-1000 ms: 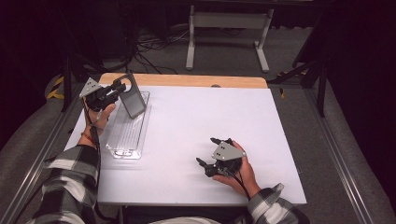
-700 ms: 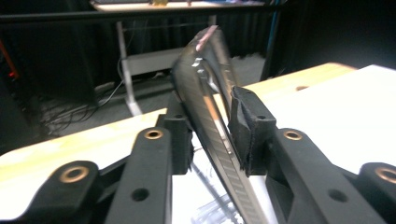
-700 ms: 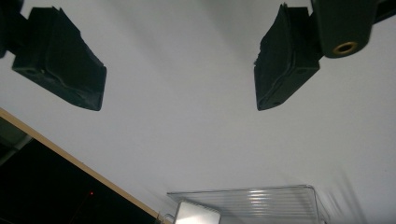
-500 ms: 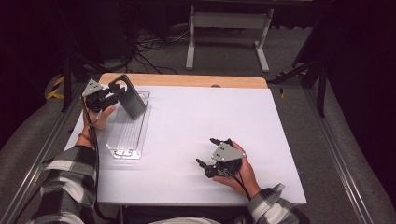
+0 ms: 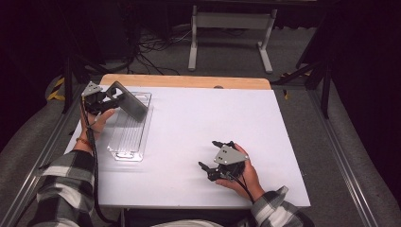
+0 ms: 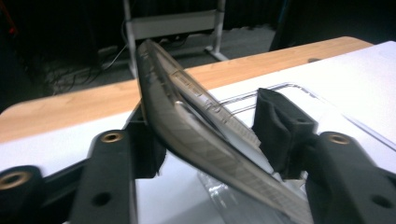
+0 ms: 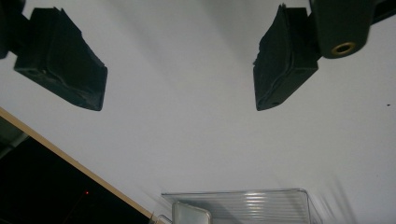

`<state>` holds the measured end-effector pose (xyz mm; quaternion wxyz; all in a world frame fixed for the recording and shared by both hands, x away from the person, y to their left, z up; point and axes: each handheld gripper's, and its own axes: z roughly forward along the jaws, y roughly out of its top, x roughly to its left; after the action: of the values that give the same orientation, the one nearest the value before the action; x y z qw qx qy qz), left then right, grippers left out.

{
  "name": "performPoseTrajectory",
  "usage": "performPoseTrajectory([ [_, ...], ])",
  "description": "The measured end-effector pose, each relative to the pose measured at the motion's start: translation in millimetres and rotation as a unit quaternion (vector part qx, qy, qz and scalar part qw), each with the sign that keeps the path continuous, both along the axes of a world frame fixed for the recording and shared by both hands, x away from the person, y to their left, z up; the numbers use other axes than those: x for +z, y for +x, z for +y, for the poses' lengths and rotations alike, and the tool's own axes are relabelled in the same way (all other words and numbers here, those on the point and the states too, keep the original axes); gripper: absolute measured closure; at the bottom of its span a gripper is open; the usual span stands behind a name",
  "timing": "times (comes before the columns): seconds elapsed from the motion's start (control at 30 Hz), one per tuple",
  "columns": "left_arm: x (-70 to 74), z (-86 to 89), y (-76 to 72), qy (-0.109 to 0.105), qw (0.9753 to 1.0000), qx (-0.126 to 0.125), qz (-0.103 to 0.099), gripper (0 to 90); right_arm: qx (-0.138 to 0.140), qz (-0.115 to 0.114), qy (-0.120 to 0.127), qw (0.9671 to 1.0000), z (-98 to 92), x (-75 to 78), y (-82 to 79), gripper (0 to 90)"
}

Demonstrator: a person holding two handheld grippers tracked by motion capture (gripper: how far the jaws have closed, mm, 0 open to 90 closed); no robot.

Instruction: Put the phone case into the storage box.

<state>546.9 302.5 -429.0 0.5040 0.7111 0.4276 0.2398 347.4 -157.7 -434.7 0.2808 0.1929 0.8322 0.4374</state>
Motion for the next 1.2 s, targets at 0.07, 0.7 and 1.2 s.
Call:
performPoseTrajectory([
  [0.07, -2.3, -0.2, 0.6, -0.003, 0.9997, 0.000, 0.023, 37.9, 0.000, -0.001, 0.000, 1.0000, 0.1, 0.2, 0.1, 18.3],
  [0.7, 8.6, 5.3, -36.1, -0.020, 0.9986, -0.005, 0.048, 27.9, 0.000, -0.011, 0.007, 0.9999, -3.4, 5.0, -2.3, 18.8],
  [1.2, 12.6, 5.5, -67.3, -0.014, 0.9995, 0.024, 0.016, 25.5, 0.006, -0.017, -0.005, 0.9998, -0.7, 4.8, -5.2, 18.9],
])
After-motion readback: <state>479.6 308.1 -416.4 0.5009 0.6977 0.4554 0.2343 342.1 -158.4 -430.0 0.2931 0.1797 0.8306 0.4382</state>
